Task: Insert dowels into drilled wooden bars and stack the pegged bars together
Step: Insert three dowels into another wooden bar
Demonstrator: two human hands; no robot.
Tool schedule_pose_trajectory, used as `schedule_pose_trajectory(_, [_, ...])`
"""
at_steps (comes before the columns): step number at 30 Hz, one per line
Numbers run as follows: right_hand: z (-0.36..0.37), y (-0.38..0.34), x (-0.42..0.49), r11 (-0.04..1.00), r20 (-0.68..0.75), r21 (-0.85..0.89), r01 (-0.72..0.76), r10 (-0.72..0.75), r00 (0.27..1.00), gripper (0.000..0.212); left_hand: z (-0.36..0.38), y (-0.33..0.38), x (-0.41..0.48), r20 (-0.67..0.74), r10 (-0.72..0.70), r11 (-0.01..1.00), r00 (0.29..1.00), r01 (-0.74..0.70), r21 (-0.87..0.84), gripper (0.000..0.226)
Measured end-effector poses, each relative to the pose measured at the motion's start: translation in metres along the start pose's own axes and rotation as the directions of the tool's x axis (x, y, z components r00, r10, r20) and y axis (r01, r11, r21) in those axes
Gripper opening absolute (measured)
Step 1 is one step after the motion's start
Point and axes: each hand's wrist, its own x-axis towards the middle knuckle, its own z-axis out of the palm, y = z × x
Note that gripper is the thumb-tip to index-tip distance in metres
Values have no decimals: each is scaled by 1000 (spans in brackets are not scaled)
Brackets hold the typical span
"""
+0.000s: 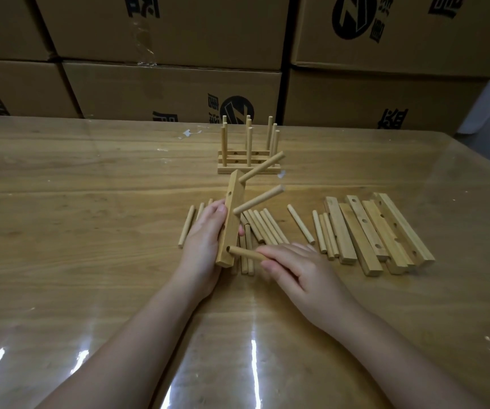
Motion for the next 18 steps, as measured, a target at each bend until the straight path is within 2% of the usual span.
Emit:
schedule_pose_trajectory(4, [-1,-2,1,998,27,-67,14,-12,1000,31,2,1,1,-13,-4,1000,1000,4,-26,23])
schedule_pose_trajectory(10, [-4,-8,2,971,-11,-234,47,-51,999,38,3,0,1,-56,18,999,998,-20,-30,21])
schedule_pose_trajectory(18, [-7,-12,2,909,-50,-411,72,-101,994,35,4,-4,0,-88,110,993,990,-106,44,19])
